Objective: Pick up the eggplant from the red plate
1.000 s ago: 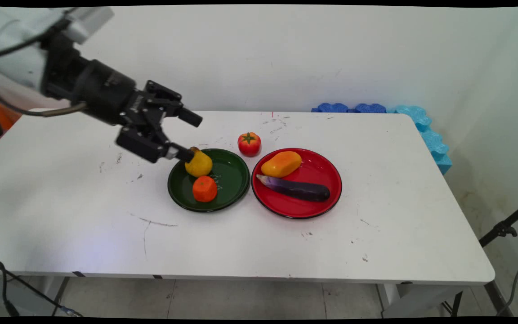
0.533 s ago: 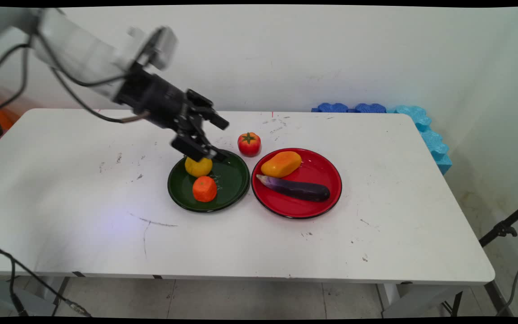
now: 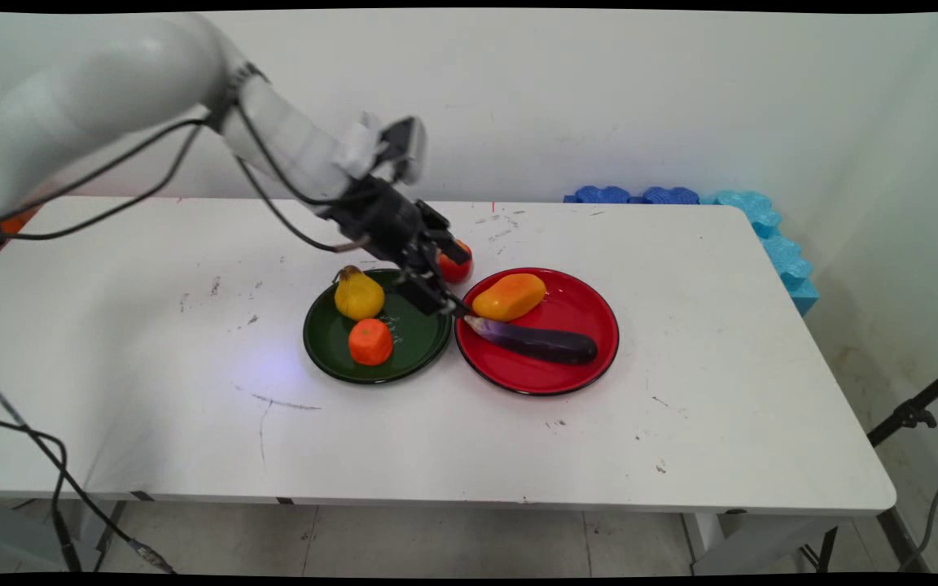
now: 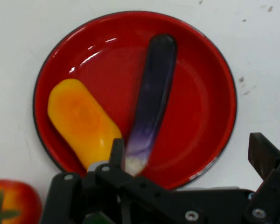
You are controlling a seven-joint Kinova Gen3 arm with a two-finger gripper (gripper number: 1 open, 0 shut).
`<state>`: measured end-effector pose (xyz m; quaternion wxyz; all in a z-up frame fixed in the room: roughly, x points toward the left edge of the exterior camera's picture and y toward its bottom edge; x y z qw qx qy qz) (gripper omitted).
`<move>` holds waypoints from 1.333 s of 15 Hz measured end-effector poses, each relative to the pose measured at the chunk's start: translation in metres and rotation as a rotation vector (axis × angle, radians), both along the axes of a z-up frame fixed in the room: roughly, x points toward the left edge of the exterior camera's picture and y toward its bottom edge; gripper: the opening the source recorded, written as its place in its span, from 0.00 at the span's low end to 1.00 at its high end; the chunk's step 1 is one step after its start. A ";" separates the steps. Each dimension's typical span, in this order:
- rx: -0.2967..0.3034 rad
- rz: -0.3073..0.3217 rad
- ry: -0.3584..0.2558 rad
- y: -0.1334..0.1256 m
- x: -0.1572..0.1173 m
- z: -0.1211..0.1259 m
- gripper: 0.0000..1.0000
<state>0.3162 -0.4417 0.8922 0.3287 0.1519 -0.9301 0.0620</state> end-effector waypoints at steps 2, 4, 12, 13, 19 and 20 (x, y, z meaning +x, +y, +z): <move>0.020 -0.021 -0.009 -0.017 -0.016 -0.020 1.00; 0.034 -0.040 -0.016 -0.031 -0.029 -0.036 1.00; 0.069 -0.120 -0.016 -0.078 -0.070 -0.090 1.00; 0.073 -0.130 -0.014 -0.082 -0.075 -0.095 1.00; 0.081 -0.168 0.003 -0.094 -0.092 -0.114 0.00; 0.083 -0.172 0.003 -0.095 -0.094 -0.116 0.00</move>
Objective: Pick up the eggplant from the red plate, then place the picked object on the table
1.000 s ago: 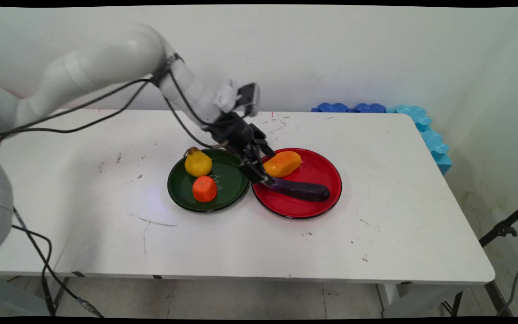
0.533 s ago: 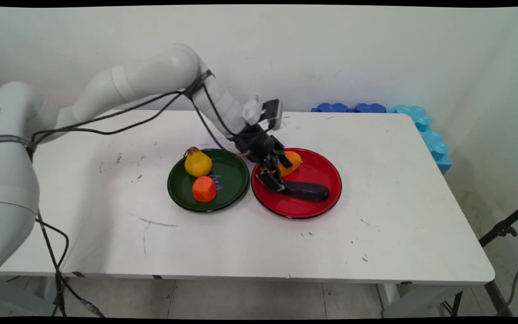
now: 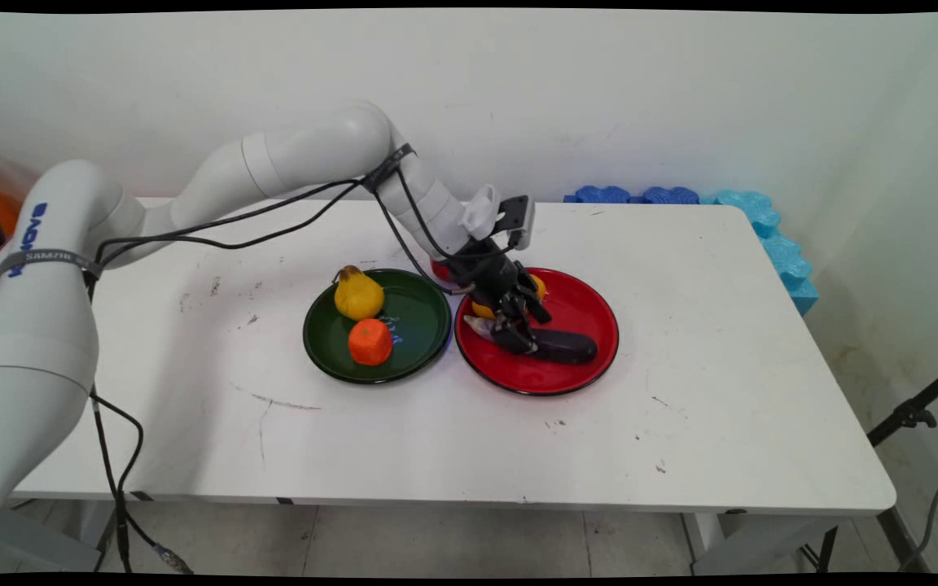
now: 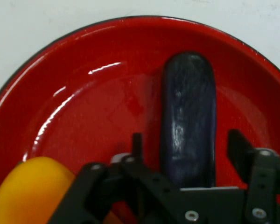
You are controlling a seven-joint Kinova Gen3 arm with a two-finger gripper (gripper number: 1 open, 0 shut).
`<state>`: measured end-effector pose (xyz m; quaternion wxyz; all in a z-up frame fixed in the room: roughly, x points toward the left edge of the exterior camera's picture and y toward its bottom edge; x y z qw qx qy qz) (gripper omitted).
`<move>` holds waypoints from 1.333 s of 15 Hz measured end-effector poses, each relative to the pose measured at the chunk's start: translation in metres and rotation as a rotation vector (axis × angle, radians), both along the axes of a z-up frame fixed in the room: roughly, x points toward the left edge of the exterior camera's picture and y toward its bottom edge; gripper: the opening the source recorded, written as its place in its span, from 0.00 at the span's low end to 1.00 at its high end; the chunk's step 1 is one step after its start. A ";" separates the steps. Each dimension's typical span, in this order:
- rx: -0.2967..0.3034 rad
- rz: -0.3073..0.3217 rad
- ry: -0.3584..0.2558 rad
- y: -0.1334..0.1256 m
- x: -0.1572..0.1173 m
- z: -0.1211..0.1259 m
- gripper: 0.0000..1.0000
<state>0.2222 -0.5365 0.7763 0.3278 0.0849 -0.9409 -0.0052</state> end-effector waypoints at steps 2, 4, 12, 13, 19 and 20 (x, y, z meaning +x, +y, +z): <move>0.004 -0.003 -0.007 -0.001 -0.001 -0.003 0.00; 0.006 -0.003 -0.011 0.000 -0.002 -0.003 0.00; -0.002 0.053 0.010 0.025 -0.012 0.041 0.00; -0.007 0.069 0.015 0.030 -0.012 0.052 0.00; 0.006 0.180 0.030 0.079 -0.001 0.104 0.00; 0.014 0.195 0.027 0.091 0.003 0.108 0.00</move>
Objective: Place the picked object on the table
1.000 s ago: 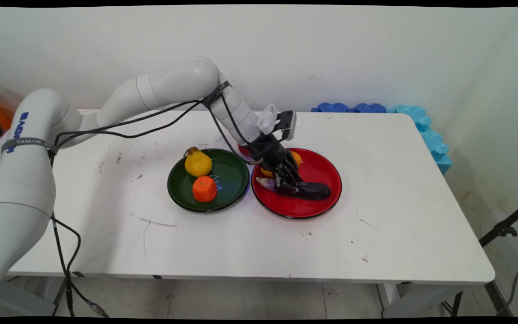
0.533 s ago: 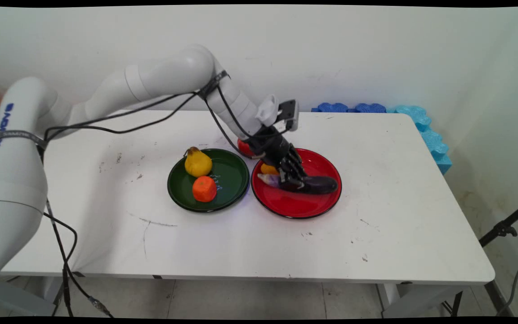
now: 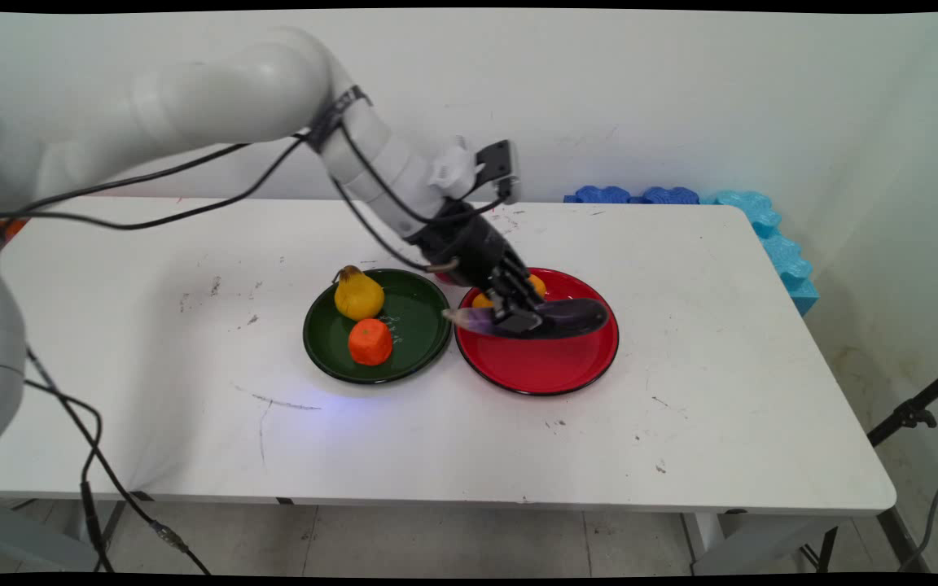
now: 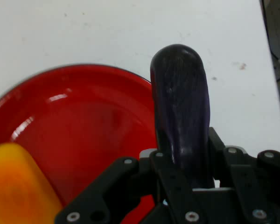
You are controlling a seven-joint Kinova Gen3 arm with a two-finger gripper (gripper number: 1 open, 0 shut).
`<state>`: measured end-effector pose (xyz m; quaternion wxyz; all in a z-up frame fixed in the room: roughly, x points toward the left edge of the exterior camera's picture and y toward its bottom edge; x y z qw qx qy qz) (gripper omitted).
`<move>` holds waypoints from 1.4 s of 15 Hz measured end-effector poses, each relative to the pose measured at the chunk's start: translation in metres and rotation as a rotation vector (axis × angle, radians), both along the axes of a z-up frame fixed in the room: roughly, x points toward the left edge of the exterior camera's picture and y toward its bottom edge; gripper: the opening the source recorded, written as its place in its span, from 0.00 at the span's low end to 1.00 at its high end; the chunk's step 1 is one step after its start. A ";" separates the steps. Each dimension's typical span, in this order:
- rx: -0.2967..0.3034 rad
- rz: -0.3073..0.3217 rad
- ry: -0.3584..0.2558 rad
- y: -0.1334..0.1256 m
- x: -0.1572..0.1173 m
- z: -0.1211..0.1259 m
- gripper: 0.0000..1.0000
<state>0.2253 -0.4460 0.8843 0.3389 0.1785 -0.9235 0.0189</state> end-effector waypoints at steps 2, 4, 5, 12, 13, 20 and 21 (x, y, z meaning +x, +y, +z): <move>0.016 0.022 -0.008 0.024 0.009 0.005 0.00; 0.032 0.037 -0.016 0.045 0.018 0.006 0.00; 0.039 0.041 -0.021 0.055 0.022 0.004 0.00; 0.058 0.040 -0.056 0.108 0.046 -0.028 0.00; 0.057 0.036 -0.057 0.110 0.047 -0.031 0.00; 0.038 0.013 -0.055 0.121 0.046 -0.069 0.00; 0.035 0.013 -0.054 0.121 0.046 -0.073 0.00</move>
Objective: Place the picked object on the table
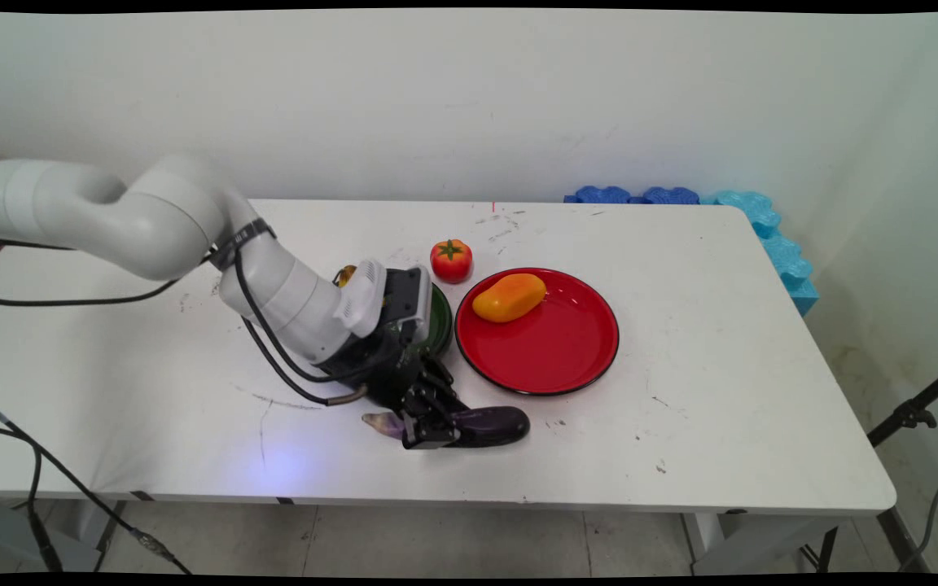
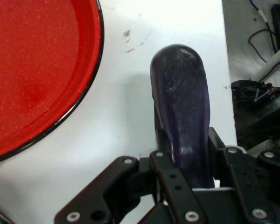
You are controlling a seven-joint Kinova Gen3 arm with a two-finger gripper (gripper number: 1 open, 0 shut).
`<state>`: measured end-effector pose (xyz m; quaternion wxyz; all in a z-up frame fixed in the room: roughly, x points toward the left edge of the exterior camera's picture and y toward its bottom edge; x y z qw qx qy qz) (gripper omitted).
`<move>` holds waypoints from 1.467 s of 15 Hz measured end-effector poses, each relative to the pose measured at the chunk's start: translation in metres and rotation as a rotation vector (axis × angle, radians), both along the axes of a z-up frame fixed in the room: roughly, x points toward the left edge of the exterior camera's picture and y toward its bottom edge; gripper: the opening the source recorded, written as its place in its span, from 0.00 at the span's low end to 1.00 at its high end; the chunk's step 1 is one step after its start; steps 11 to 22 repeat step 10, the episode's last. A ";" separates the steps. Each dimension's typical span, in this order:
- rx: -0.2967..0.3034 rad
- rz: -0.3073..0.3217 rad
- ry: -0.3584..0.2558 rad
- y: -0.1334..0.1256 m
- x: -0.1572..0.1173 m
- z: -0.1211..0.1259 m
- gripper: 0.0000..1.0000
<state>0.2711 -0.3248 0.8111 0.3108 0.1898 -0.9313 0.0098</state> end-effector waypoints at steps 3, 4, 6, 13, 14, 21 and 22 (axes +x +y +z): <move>-0.003 0.001 0.004 0.002 -0.001 -0.008 0.00; -0.004 0.000 0.007 0.003 -0.002 -0.010 0.00; -0.008 -0.002 0.013 0.004 -0.004 -0.012 1.00; -0.029 -0.013 0.035 0.004 -0.009 -0.007 1.00; -0.029 -0.013 0.035 0.004 -0.009 -0.007 1.00; -0.029 -0.013 0.035 0.004 -0.009 -0.007 1.00; -0.029 -0.013 0.035 0.004 -0.009 -0.007 1.00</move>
